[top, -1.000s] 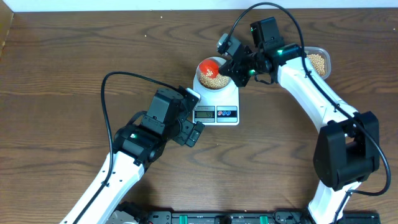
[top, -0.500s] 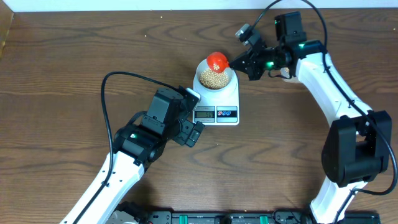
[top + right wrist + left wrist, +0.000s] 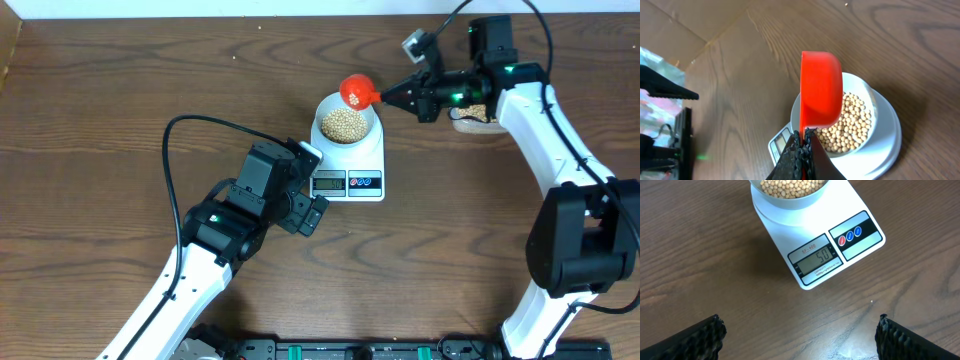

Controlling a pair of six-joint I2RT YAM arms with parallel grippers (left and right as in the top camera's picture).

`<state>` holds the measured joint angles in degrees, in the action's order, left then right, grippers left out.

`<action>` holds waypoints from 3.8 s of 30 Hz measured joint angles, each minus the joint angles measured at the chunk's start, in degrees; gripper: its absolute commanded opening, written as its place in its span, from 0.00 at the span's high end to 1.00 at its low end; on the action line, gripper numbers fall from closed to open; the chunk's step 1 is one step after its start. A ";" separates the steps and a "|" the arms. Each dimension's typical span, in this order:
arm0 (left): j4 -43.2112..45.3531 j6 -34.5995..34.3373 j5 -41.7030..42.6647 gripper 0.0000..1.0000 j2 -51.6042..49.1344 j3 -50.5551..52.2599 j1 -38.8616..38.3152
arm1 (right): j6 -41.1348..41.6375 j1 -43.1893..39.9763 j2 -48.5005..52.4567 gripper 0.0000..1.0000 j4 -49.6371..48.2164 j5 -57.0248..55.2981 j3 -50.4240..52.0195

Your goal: Scoop item into bowl and weigh 50g on scale

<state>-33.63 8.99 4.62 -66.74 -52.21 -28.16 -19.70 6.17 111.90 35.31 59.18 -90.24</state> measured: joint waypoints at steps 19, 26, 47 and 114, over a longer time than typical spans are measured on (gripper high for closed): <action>0.00 0.00 -0.02 0.02 0.00 0.00 0.00 | 2.45 -18.60 -4.52 0.99 4.70 -6.47 0.00; 0.00 0.00 -0.02 0.02 0.00 0.00 0.00 | -0.50 -21.46 -5.11 0.99 7.87 -18.03 0.00; 0.00 0.00 -0.02 0.02 0.00 0.00 0.00 | -7.69 -16.09 -5.11 0.85 10.60 -46.58 0.00; 0.00 0.00 -0.02 0.02 0.00 0.00 0.00 | 29.68 -16.87 -37.05 0.01 28.65 -41.68 -6.03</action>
<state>-33.63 8.99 4.60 -66.74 -52.21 -28.16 9.98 -10.70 74.85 63.96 17.50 -96.27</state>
